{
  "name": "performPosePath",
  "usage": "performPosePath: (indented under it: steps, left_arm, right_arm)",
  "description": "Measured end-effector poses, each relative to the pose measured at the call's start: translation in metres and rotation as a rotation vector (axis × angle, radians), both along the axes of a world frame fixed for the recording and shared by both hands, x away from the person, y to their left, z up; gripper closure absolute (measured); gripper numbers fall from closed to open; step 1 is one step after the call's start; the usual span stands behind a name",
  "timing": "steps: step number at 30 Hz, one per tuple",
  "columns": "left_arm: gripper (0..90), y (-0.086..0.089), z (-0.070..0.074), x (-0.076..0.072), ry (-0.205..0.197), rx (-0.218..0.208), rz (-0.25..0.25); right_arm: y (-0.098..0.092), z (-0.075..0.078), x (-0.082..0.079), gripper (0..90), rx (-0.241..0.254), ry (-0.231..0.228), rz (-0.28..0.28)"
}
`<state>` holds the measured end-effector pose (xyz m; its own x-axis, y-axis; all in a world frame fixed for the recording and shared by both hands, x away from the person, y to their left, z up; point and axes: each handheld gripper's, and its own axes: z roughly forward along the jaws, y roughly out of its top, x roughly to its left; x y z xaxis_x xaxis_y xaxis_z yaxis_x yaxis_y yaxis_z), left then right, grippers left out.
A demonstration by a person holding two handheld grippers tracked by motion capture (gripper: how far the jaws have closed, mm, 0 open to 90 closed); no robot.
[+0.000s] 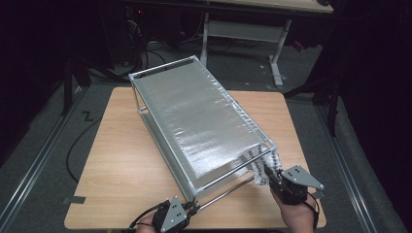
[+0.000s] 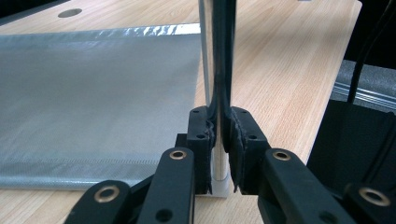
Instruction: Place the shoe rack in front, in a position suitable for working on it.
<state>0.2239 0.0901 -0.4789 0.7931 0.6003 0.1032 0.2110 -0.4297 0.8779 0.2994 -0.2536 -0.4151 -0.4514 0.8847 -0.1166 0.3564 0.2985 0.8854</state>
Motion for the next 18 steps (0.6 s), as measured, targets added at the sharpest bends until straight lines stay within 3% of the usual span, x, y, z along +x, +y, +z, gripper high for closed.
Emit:
performPosePath:
  steps: [10,18]
  left_arm:
    - [79.3,0.0,0.0,0.001,0.005,-0.001,-0.005]
    - [79.2,0.0,0.001,0.001,0.004,0.002,-0.009]
  right_arm:
    - [-0.005,-0.035,0.013,76.9,-0.021,0.121,-0.04]
    - [-0.001,-0.063,0.02,77.0,-0.084,0.218,-0.041]
